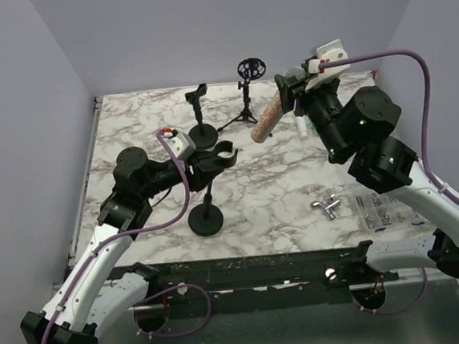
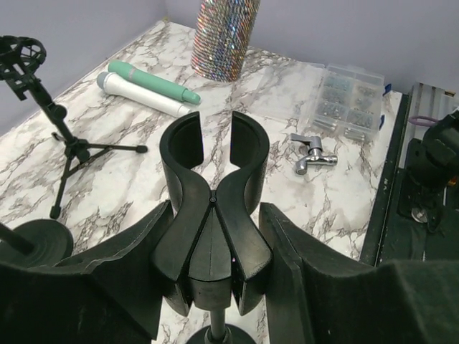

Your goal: Remove the microphone from the stand

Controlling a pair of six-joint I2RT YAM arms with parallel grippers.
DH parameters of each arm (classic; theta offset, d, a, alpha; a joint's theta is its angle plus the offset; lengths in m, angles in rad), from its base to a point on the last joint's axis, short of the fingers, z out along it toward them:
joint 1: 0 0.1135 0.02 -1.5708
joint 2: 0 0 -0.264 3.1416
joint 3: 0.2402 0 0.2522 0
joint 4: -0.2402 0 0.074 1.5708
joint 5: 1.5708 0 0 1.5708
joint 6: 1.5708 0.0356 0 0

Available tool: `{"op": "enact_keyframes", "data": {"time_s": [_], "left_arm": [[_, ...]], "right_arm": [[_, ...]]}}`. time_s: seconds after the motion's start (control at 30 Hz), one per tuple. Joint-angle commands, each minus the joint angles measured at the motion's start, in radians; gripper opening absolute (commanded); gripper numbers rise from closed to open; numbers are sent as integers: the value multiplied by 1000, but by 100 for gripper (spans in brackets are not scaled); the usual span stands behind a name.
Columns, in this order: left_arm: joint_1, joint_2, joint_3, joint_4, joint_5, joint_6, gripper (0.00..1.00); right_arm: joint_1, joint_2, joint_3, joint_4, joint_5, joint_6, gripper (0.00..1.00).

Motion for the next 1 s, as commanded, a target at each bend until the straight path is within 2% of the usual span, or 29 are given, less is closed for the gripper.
{"op": "enact_keyframes", "data": {"time_s": [0.0,0.03,0.13,0.2,0.27,0.47,0.57,0.7,0.97], "left_arm": [[3,-49,-40,61,-106,-26,25],[3,-55,-45,76,-107,-27,29],[3,-71,-54,83,-110,-30,52],[3,-88,-62,90,-109,-30,60],[3,-104,-72,102,-107,-31,66],[3,-148,-87,120,-104,-32,75],[4,-164,-78,113,-118,-35,98],[4,-201,-68,83,-195,-45,99],[3,-300,-69,31,-414,-72,98]], "right_arm": [[-4,0,-120,93,244,-78,1],[-15,6,-139,99,267,-71,1],[-65,23,-196,96,296,-29,1],[-110,35,-226,69,281,25,1],[-165,54,-258,37,240,84,1],[-359,164,-323,-85,190,270,1],[-471,203,-358,-142,111,381,1],[-552,269,-369,-200,89,444,1],[-714,438,-287,-310,58,559,0]]}}
